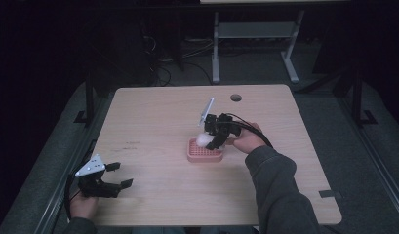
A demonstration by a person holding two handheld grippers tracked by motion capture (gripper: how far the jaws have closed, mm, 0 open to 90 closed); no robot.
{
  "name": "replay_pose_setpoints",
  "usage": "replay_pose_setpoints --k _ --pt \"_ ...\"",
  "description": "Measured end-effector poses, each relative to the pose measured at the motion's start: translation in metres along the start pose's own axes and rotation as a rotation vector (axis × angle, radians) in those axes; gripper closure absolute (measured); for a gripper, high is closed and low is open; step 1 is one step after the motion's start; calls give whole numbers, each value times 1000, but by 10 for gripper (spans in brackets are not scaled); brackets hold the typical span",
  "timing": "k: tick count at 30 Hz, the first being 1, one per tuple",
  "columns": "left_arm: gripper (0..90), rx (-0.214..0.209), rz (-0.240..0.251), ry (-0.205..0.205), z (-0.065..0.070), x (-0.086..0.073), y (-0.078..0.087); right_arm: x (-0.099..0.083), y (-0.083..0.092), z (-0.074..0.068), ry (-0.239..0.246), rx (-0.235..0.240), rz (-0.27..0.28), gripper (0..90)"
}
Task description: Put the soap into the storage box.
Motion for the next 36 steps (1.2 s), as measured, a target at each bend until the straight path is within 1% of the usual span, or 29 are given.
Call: replay_pose_setpoints --k 2,4,5,7,12,15,27,36 --pt "139 -1 0 1 0 0 0 2 -2 1 6 -2 -11 487" --pt "139 -1 0 1 0 0 0 4 -4 0 8 8 -11 487" --pt "139 -2 -1 0 0 0 0 5 -5 0 17 10 -12 487" --pt "139 -2 0 0 0 0 0 7 -7 0 19 12 -16 487" --pt "139 -2 0 1 0 0 0 8 -11 4 10 14 -25 487" --pt "139 -2 0 0 0 0 0 8 -15 6 4 19 -19 487" --pt "139 -1 0 -2 -1 0 0 10 -29 12 -5 34 -39 487" --pt "139 0 -2 -6 -1 0 0 10 -35 16 -8 45 -50 487"
Point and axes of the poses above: each handheld gripper's, and its own axes: y roughly backward along the jaws, x roughly out of its top, z roughly to its right, the point moved 8 cm from there along -y, roughly forward along the jaws, and after that the axes turned 11 degrees about x, right-handed, at the moved point
